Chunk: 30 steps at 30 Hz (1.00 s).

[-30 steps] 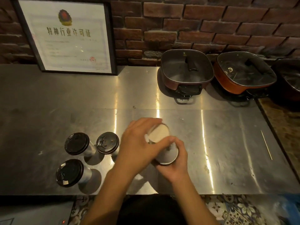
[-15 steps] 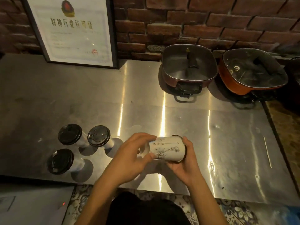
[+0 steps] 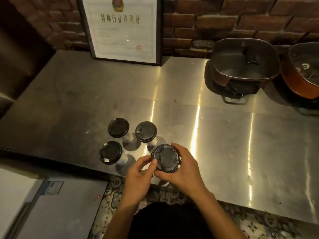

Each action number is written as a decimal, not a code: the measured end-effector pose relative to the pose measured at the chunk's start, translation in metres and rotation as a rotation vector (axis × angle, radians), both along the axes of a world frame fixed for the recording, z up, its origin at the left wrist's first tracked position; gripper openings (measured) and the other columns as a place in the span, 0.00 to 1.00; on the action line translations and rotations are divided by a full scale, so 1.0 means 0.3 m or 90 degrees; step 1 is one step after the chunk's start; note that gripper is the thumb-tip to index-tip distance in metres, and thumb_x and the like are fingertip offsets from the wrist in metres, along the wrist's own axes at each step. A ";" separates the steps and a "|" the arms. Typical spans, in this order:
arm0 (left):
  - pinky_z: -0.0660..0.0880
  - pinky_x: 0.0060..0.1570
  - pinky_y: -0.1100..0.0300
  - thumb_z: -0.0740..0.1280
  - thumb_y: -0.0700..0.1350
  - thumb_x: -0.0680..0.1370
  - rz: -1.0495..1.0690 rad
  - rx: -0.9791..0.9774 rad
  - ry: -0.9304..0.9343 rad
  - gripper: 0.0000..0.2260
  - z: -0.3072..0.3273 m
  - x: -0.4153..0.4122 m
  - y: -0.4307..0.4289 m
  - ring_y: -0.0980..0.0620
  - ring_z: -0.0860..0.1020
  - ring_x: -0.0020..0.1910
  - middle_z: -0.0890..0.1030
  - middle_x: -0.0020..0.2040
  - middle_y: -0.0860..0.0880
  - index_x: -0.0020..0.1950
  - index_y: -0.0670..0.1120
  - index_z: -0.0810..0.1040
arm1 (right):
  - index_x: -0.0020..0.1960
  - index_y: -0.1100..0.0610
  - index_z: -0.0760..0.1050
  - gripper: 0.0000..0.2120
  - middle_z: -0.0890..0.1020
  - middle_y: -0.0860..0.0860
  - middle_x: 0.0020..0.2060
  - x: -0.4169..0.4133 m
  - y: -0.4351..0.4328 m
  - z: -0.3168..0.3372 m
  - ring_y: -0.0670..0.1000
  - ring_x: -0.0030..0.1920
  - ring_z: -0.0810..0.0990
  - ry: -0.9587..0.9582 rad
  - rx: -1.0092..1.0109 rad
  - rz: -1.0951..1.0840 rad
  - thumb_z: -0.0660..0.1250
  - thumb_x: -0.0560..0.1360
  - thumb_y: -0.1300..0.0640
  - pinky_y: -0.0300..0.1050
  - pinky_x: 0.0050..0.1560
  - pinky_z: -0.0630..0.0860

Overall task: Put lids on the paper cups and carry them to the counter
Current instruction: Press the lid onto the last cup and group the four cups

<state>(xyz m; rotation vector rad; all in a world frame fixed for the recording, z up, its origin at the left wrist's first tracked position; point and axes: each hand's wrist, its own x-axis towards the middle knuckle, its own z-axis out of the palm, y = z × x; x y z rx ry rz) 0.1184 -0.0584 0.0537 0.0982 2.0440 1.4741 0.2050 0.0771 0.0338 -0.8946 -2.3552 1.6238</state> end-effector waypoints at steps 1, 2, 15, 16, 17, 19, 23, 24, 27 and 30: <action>0.82 0.53 0.55 0.71 0.44 0.79 0.013 0.005 -0.017 0.06 -0.010 -0.026 -0.032 0.53 0.85 0.53 0.88 0.51 0.51 0.54 0.53 0.84 | 0.63 0.32 0.63 0.42 0.70 0.30 0.58 -0.022 -0.034 -0.007 0.26 0.56 0.70 0.006 0.010 -0.003 0.83 0.57 0.41 0.20 0.52 0.68; 0.82 0.53 0.54 0.72 0.43 0.78 0.022 0.007 -0.034 0.06 -0.019 -0.052 -0.062 0.53 0.86 0.51 0.88 0.50 0.50 0.53 0.51 0.84 | 0.64 0.33 0.63 0.43 0.71 0.34 0.59 -0.044 -0.066 -0.019 0.26 0.57 0.70 0.012 0.022 -0.006 0.83 0.57 0.41 0.19 0.52 0.67; 0.82 0.42 0.64 0.73 0.41 0.78 -0.007 0.060 -0.152 0.04 -0.184 -0.244 -0.236 0.54 0.87 0.44 0.88 0.41 0.50 0.49 0.50 0.82 | 0.64 0.39 0.64 0.40 0.74 0.28 0.53 -0.223 -0.274 -0.158 0.26 0.55 0.73 -0.067 0.047 -0.081 0.83 0.60 0.41 0.28 0.53 0.74; 0.82 0.42 0.63 0.72 0.41 0.78 -0.019 0.061 -0.161 0.05 -0.195 -0.247 -0.239 0.55 0.87 0.44 0.88 0.42 0.50 0.48 0.51 0.82 | 0.64 0.39 0.64 0.39 0.74 0.28 0.53 -0.229 -0.280 -0.168 0.28 0.54 0.74 -0.069 0.047 -0.091 0.82 0.60 0.40 0.32 0.55 0.76; 0.82 0.43 0.63 0.72 0.41 0.78 -0.027 0.061 -0.168 0.05 -0.208 -0.250 -0.242 0.56 0.87 0.44 0.88 0.43 0.51 0.49 0.52 0.81 | 0.65 0.40 0.64 0.40 0.73 0.28 0.53 -0.233 -0.284 -0.175 0.30 0.54 0.75 -0.068 0.049 -0.102 0.81 0.60 0.39 0.35 0.57 0.77; 0.81 0.44 0.61 0.73 0.43 0.78 -0.033 0.059 -0.172 0.04 -0.227 -0.254 -0.242 0.58 0.87 0.43 0.87 0.45 0.52 0.51 0.51 0.81 | 0.66 0.40 0.64 0.39 0.73 0.28 0.55 -0.237 -0.289 -0.183 0.32 0.55 0.75 -0.059 0.057 -0.115 0.81 0.62 0.38 0.41 0.59 0.78; 0.81 0.46 0.60 0.72 0.46 0.79 -0.073 0.057 -0.167 0.03 -0.246 -0.264 -0.248 0.59 0.86 0.41 0.87 0.42 0.55 0.50 0.55 0.82 | 0.69 0.38 0.60 0.42 0.72 0.30 0.61 -0.236 -0.301 -0.191 0.34 0.60 0.75 -0.046 0.046 -0.124 0.80 0.63 0.37 0.46 0.64 0.77; 0.81 0.47 0.59 0.72 0.48 0.78 -0.094 0.049 -0.168 0.03 -0.251 -0.268 -0.259 0.59 0.86 0.42 0.87 0.43 0.54 0.51 0.54 0.83 | 0.72 0.39 0.59 0.46 0.73 0.35 0.65 -0.231 -0.306 -0.192 0.37 0.63 0.74 -0.047 0.038 -0.129 0.80 0.62 0.35 0.48 0.66 0.76; 0.81 0.55 0.56 0.74 0.54 0.75 -0.160 -0.006 -0.153 0.11 -0.277 -0.295 -0.323 0.57 0.85 0.50 0.88 0.49 0.53 0.56 0.52 0.85 | 0.78 0.38 0.50 0.60 0.68 0.48 0.75 -0.208 -0.311 -0.209 0.48 0.72 0.70 -0.047 0.009 -0.135 0.80 0.56 0.30 0.52 0.71 0.72; 0.81 0.54 0.58 0.77 0.49 0.73 -0.126 -0.010 -0.110 0.10 -0.314 -0.319 -0.413 0.51 0.85 0.54 0.87 0.50 0.51 0.52 0.50 0.85 | 0.79 0.37 0.47 0.64 0.67 0.50 0.76 -0.189 -0.318 -0.234 0.49 0.74 0.68 -0.049 -0.004 -0.157 0.81 0.54 0.31 0.53 0.71 0.71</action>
